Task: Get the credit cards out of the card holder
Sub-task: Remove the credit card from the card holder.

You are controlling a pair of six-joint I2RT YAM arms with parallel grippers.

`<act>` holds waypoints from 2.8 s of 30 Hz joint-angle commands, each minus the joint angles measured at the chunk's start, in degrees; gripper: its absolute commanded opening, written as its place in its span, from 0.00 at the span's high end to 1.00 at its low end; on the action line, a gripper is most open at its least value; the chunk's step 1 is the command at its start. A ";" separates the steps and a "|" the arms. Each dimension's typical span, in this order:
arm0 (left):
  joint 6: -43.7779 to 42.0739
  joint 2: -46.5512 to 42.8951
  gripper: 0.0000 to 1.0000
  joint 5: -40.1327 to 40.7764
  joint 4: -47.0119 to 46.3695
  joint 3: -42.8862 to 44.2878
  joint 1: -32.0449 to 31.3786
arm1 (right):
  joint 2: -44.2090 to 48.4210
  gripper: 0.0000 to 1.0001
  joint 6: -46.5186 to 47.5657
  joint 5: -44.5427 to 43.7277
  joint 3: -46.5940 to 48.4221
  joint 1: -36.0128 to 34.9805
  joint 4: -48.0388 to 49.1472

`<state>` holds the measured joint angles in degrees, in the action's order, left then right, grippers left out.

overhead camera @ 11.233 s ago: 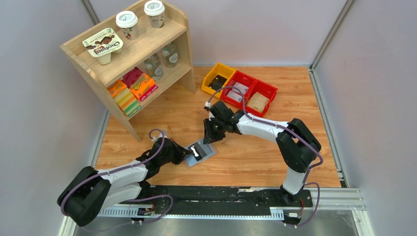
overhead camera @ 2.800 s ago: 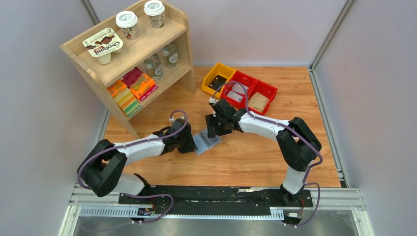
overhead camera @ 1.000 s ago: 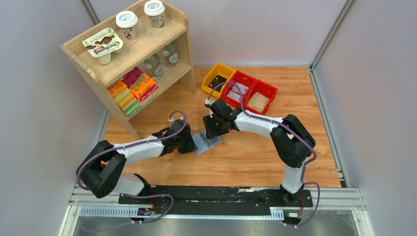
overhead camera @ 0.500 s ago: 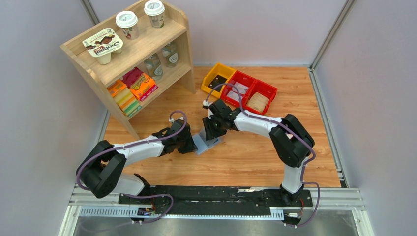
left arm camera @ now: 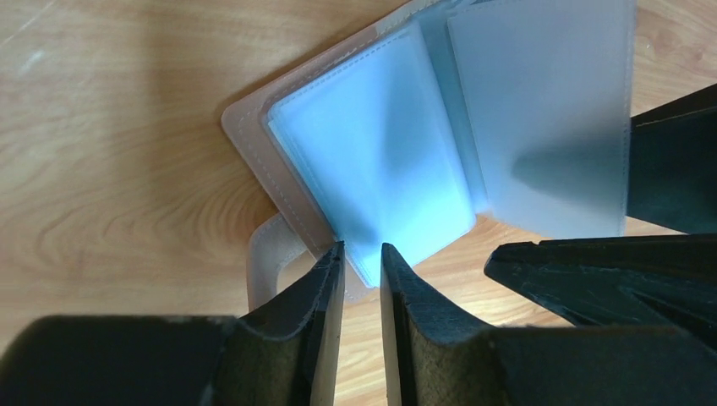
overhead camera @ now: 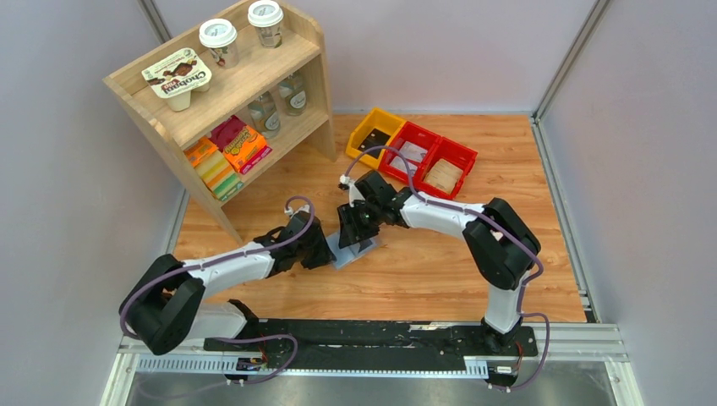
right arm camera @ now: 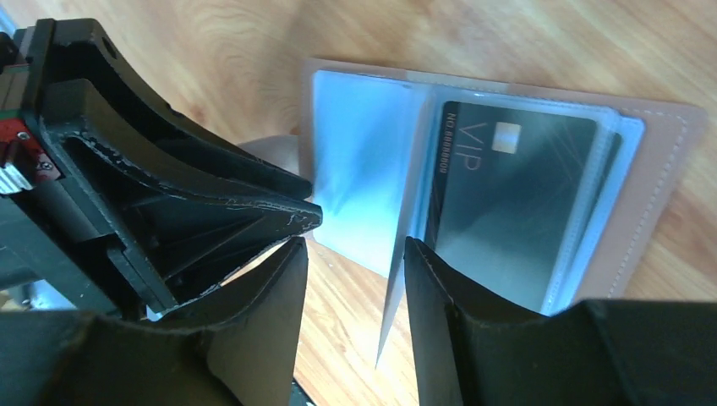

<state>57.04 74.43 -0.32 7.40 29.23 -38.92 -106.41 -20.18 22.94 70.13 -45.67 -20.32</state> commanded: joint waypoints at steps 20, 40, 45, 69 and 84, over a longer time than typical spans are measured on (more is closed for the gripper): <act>5.89 -28.73 0.55 6.73 4.82 -5.95 -0.02 | -5.13 0.49 -2.14 7.47 5.28 -1.17 -1.31; 6.42 -30.94 0.50 6.30 3.59 -6.29 -0.02 | -1.18 0.51 -1.88 1.60 6.07 -1.18 -1.30; 7.30 -24.09 0.48 2.26 -4.93 -6.03 1.82 | 1.73 0.65 -0.73 -7.54 5.28 1.45 -4.38; 9.76 8.80 0.53 -6.45 -22.51 -1.72 5.69 | -3.80 0.77 -2.58 -6.51 -0.51 4.54 2.12; 13.19 6.79 0.67 -3.99 -30.24 -7.96 5.69 | -4.16 0.80 -3.81 -6.33 -4.47 4.54 5.46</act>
<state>69.91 82.98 -5.80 -19.99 23.27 -33.23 -109.40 -23.81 17.04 67.42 -40.42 -15.03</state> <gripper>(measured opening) 0.345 0.198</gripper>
